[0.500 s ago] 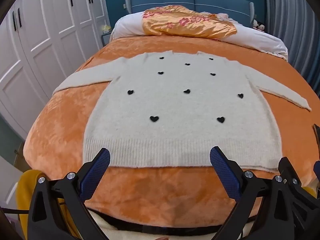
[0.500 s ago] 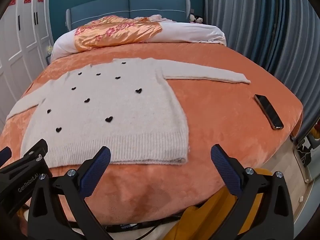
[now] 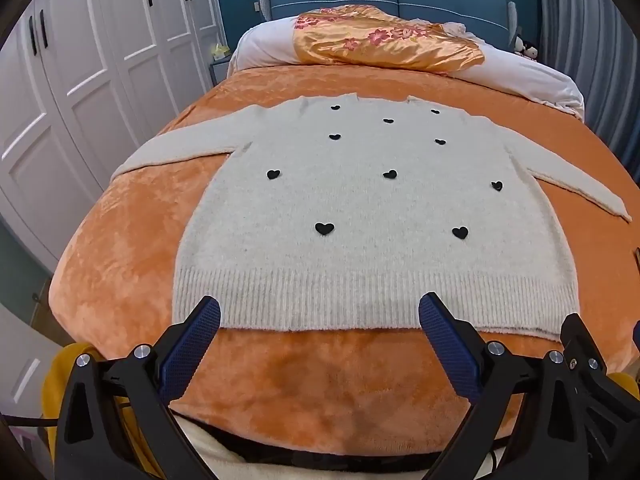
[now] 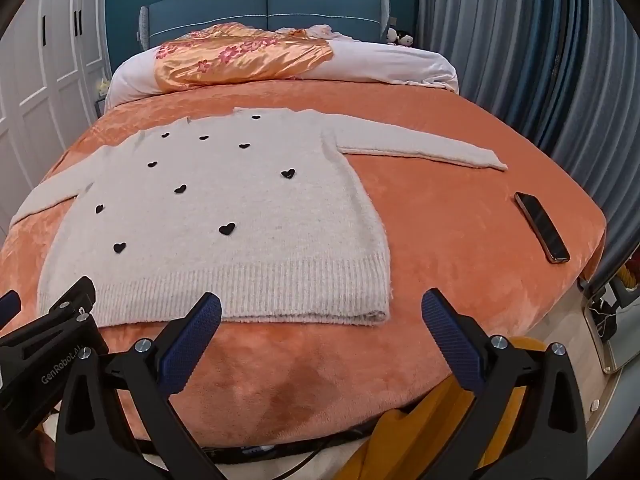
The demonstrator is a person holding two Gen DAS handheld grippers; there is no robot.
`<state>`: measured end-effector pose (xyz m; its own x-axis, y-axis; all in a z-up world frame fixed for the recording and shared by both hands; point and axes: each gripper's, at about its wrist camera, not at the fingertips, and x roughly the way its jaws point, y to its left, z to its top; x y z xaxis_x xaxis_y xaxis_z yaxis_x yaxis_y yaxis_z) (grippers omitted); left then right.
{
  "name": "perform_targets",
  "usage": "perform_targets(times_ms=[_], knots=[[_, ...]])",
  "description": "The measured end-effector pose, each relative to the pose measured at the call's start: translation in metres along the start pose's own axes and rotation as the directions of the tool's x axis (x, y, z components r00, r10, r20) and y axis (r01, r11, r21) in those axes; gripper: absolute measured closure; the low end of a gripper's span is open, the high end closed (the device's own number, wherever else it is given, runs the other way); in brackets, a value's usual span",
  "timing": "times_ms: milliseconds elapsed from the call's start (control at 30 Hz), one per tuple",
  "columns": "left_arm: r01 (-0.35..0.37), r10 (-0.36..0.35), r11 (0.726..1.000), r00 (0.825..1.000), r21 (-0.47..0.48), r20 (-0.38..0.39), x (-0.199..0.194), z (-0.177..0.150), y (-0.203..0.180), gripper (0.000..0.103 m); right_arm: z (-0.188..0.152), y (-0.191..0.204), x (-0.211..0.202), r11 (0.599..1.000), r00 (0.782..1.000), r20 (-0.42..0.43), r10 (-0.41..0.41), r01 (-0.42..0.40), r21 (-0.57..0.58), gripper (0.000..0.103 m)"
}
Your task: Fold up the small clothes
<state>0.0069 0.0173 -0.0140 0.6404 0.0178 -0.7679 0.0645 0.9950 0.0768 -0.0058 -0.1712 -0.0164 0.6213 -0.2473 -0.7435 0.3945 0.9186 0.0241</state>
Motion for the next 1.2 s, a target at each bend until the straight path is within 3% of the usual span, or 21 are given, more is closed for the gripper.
perform_targets(times_ms=[500,1200], knots=[[-0.006,0.006,1.0,1.0,0.006,0.0,-0.001,-0.001,-0.005,0.006,0.0,-0.019,-0.005,1.0,1.0,0.003,0.017,-0.017,0.019,0.005],[-0.011,0.011,1.0,1.0,-0.003,-0.008,0.005,0.001,-0.005,0.006,0.001,-0.015,-0.001,1.0,1.0,0.0,0.012,-0.012,0.009,0.005]])
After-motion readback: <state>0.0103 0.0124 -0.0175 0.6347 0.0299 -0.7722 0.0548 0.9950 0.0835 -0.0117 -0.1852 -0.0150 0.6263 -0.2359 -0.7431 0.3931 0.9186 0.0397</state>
